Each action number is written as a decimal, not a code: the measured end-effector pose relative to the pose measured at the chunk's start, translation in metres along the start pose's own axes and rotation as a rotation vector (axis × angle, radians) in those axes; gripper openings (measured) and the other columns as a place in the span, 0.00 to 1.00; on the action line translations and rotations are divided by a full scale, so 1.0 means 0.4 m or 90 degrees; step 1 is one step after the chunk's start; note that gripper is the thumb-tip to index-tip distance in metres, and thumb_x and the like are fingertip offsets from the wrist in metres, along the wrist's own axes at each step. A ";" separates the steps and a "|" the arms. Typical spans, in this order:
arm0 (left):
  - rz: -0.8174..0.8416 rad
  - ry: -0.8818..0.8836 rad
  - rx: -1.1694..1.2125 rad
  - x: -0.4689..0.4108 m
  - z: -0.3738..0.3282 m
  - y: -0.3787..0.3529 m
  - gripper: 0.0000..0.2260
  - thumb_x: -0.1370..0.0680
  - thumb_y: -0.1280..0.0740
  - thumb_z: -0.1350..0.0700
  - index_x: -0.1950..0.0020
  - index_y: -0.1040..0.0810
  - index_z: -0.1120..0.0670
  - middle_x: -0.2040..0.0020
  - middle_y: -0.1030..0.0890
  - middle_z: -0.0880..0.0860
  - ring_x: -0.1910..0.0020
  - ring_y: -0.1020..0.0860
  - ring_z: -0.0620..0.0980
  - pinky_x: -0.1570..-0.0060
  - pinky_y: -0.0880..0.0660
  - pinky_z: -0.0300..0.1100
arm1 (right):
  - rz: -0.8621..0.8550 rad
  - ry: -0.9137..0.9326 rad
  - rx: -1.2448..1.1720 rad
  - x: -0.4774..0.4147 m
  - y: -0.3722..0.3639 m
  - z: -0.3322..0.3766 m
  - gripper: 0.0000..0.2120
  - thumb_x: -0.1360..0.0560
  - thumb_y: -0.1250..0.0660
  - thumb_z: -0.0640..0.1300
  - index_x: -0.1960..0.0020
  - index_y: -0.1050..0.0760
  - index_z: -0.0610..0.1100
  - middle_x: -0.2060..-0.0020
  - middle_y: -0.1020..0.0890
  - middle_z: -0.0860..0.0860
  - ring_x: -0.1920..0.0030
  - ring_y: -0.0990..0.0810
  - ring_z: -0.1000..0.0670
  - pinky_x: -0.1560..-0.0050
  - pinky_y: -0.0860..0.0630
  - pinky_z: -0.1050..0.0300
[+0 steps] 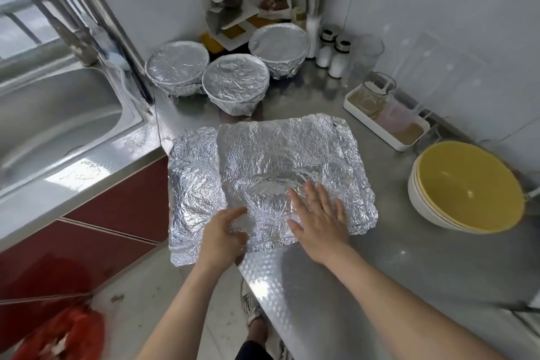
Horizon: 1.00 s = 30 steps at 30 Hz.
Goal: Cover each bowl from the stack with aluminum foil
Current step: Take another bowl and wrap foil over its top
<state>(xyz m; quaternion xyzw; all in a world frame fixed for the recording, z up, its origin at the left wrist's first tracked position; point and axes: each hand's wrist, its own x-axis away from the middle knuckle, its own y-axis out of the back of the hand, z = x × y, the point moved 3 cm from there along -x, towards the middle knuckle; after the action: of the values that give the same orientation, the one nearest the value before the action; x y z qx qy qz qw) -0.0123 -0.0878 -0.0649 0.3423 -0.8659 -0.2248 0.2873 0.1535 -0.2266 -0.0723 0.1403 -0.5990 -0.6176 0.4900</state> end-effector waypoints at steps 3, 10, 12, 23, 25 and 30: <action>-0.022 -0.007 -0.090 -0.005 -0.009 -0.015 0.26 0.27 0.31 0.69 0.31 0.25 0.52 0.39 0.26 0.52 0.49 0.22 0.52 0.46 0.23 0.44 | -0.135 -0.034 -0.032 0.047 0.046 -0.020 0.30 0.19 0.47 0.53 0.22 0.56 0.57 0.22 0.56 0.51 0.22 0.61 0.49 0.26 0.53 0.42; -0.045 0.027 -0.102 0.007 -0.031 -0.040 0.33 0.29 0.28 0.66 0.27 0.31 0.50 0.33 0.31 0.57 0.55 0.22 0.53 0.48 0.24 0.47 | -0.463 -0.293 -0.015 0.162 0.219 -0.203 0.27 0.29 0.34 0.40 0.30 0.33 0.42 0.37 0.27 0.40 0.39 0.30 0.36 0.49 0.29 0.41; -0.089 0.074 -0.086 0.013 -0.043 -0.040 0.36 0.31 0.26 0.65 0.26 0.33 0.49 0.31 0.34 0.61 0.43 0.26 0.59 0.41 0.27 0.52 | -0.386 -0.361 -0.006 0.161 0.223 -0.248 0.22 0.25 0.37 0.41 0.32 0.33 0.40 0.45 0.22 0.39 0.43 0.26 0.36 0.50 0.31 0.44; -0.173 0.131 -0.222 0.070 -0.114 -0.064 0.33 0.28 0.34 0.64 0.27 0.37 0.41 0.23 0.44 0.59 0.27 0.44 0.64 0.34 0.35 0.62 | -0.445 -0.323 -0.053 0.198 0.289 -0.305 0.09 0.25 0.36 0.41 0.63 0.27 0.41 0.72 0.25 0.45 0.68 0.28 0.40 0.67 0.38 0.54; -0.187 0.096 -0.256 0.081 -0.132 -0.075 0.34 0.29 0.34 0.65 0.27 0.36 0.42 0.23 0.43 0.58 0.26 0.44 0.63 0.33 0.35 0.61 | -0.478 -0.327 -0.062 0.207 0.295 -0.306 0.05 0.27 0.34 0.39 0.54 0.22 0.39 0.65 0.20 0.42 0.61 0.23 0.38 0.60 0.31 0.50; -0.175 0.152 -0.175 0.060 -0.123 -0.074 0.31 0.27 0.33 0.62 0.26 0.35 0.47 0.26 0.38 0.64 0.28 0.40 0.66 0.29 0.41 0.60 | -0.622 -0.271 -0.088 0.239 0.305 -0.294 0.03 0.30 0.30 0.34 0.58 0.23 0.39 0.64 0.19 0.41 0.59 0.23 0.36 0.59 0.33 0.48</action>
<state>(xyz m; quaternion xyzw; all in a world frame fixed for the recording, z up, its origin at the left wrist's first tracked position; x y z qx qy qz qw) 0.0194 -0.1343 -0.0378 0.4391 -0.7323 -0.3356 0.3979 0.2502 -0.3470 0.0456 0.2418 -0.5080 -0.8265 0.0218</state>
